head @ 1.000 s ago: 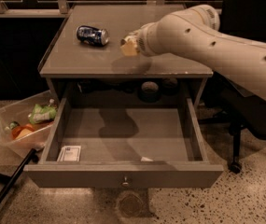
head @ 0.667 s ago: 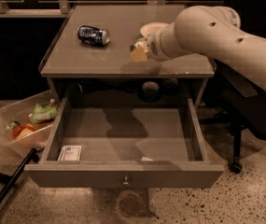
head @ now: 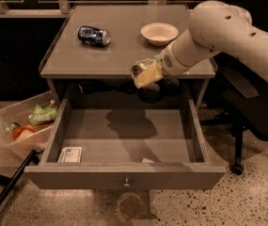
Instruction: Place 7up can into top drawer
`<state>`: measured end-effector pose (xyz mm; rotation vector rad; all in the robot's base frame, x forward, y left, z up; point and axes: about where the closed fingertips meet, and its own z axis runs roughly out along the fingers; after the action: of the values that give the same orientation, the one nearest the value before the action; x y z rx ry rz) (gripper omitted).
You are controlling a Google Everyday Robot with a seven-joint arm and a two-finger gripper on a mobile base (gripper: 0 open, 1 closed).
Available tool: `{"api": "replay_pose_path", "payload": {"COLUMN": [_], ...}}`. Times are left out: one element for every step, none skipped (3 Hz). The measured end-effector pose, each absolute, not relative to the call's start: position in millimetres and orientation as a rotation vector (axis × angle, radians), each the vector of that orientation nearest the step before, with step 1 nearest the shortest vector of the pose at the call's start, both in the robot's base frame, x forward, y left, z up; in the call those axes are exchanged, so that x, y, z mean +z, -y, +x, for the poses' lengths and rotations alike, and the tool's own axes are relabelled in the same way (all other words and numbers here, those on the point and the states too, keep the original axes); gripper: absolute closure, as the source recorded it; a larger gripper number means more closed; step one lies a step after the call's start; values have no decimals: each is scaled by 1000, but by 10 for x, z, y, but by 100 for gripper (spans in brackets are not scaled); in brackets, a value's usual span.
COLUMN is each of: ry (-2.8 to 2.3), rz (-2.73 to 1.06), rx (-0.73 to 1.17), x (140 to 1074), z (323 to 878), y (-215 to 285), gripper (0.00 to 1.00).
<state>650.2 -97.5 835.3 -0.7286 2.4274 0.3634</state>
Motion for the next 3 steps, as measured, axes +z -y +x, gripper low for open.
{"api": "replay_pose_path", "payload": {"ry": [-2611, -2770, -2830], "rz": [-809, -898, -914], "rx": [363, 369, 312], "x": [8031, 7806, 7797], "z": [6191, 5859, 5757], "y": [1111, 1243, 1374], "gripper": [100, 100, 100]}}
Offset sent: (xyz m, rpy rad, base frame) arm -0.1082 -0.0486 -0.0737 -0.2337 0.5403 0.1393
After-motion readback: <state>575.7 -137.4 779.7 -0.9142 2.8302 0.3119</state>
